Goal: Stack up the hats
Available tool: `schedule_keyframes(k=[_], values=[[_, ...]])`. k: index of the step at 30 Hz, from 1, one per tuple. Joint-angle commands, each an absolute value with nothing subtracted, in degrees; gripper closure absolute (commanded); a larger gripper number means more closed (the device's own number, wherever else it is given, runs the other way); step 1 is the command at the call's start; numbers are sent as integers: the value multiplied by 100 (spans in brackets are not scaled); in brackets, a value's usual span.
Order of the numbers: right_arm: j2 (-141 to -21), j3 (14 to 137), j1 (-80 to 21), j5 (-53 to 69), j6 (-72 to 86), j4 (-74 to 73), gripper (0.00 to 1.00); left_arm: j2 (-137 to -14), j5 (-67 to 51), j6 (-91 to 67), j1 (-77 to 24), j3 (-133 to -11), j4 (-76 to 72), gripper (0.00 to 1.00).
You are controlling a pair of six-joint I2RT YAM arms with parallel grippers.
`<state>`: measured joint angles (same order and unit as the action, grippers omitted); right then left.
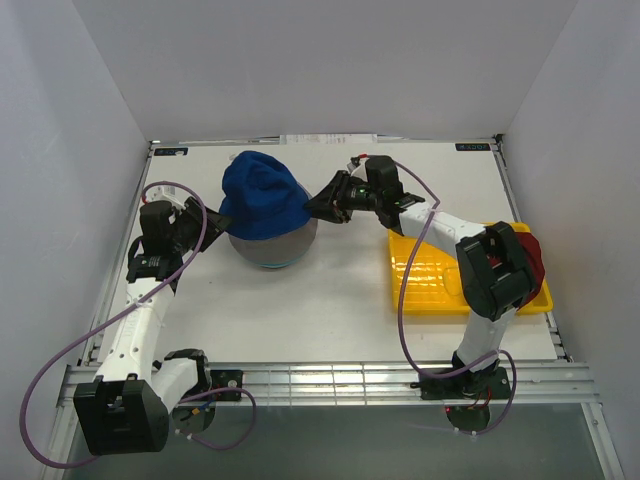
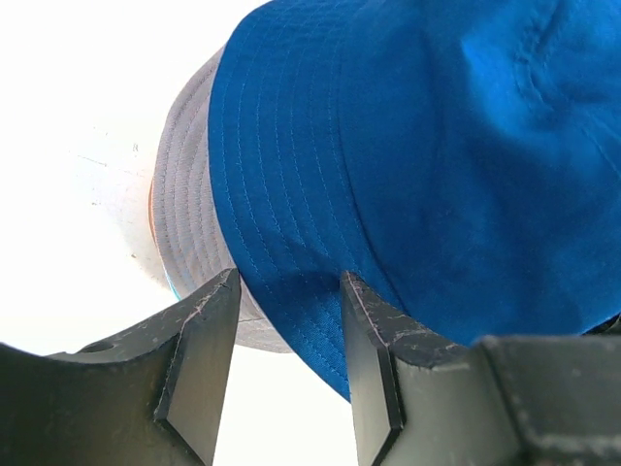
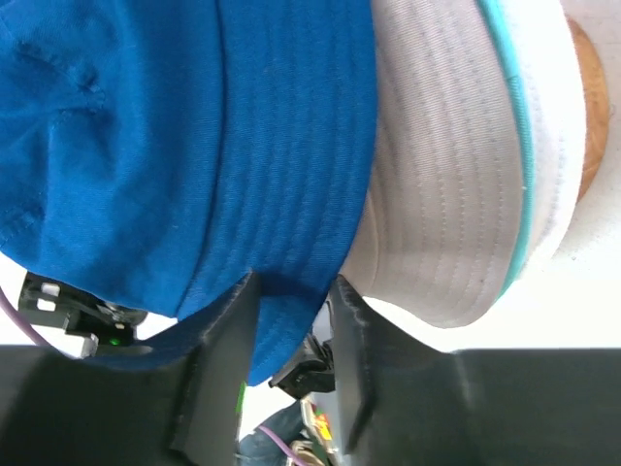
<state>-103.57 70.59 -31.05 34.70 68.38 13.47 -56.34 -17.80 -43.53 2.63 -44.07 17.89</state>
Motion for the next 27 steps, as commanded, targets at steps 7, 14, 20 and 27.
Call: schedule_keyframes(k=[7,14,20,27], values=[[-10441,6926,-3111,3437,6829,1635,82,-5546,-1749,-4315,281,-4395,1705,45],[-10477,6943,-3094,3401,6645,1459,92,-5555,-1714,-4324,281,-4386,1696,54],[-10494,6970,-3085,3366,6487,1363,92,-5563,-1626,-4333,281,-4351,1705,66],[-10529,7154,-3076,3235,6066,1020,92,-5563,-1512,-4386,281,-4263,1679,80]])
